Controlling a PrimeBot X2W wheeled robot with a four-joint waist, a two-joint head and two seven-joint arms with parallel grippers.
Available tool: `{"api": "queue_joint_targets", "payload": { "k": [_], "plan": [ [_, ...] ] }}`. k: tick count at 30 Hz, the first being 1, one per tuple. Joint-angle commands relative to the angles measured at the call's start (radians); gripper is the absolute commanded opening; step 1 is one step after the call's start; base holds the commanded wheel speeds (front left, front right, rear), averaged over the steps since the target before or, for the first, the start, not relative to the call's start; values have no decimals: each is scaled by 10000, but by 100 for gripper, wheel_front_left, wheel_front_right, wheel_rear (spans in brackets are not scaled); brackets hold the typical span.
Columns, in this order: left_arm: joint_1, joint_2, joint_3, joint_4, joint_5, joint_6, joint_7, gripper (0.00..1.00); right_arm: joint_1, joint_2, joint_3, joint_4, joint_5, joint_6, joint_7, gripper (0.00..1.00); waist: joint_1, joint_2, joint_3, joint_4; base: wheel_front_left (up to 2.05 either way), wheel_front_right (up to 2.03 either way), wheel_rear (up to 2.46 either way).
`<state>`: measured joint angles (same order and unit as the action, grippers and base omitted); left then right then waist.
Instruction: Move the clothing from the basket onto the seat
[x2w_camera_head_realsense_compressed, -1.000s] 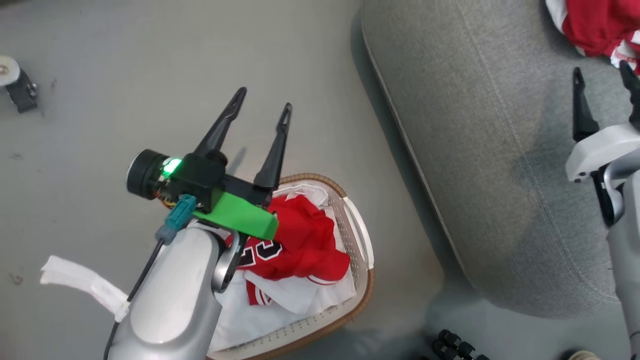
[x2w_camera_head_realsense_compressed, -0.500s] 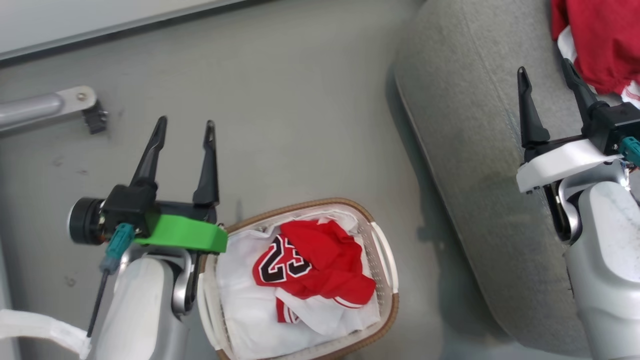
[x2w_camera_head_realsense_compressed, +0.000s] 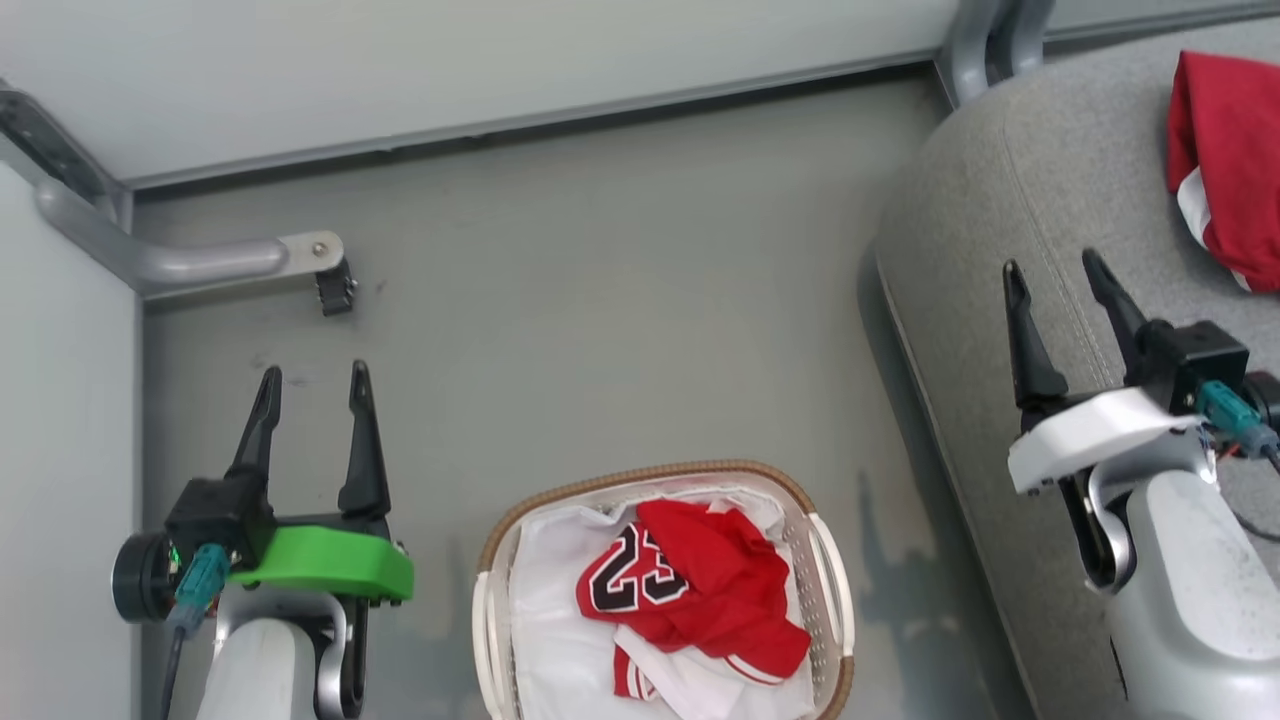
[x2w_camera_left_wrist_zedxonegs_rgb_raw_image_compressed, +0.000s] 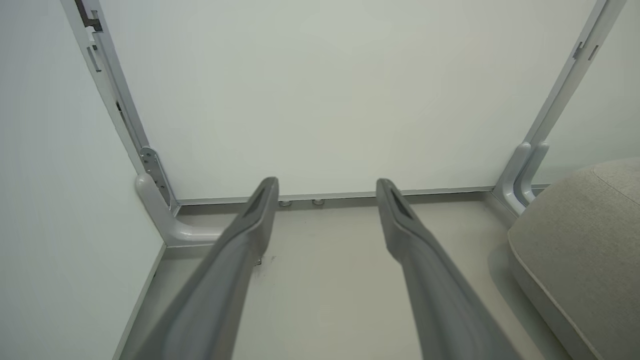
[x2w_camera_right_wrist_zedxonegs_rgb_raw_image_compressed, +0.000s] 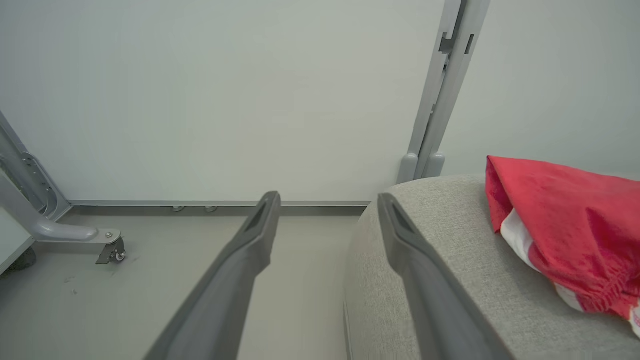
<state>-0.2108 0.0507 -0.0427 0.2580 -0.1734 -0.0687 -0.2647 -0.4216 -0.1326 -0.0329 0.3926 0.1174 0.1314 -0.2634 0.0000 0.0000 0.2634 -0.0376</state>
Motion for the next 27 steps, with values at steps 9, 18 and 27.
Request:
{"api": "queue_joint_targets", "payload": {
  "k": [9,18,27],
  "plan": [
    [1205,9,27,47,-237,49,9,100,1142,240,-55,378,87,-12,-17,100,0,0,-1431,332,0,0,0],
    [1972,10,2,193,-410,180,8,100,1754,338,291,686,-140,-12,-17,100,0,0,-2008,235,0,0,0],
    [1717,8,-290,172,-494,38,8,100,1624,294,341,550,-109,-12,-17,100,0,0,-1715,161,0,0,0]
  ]
}}
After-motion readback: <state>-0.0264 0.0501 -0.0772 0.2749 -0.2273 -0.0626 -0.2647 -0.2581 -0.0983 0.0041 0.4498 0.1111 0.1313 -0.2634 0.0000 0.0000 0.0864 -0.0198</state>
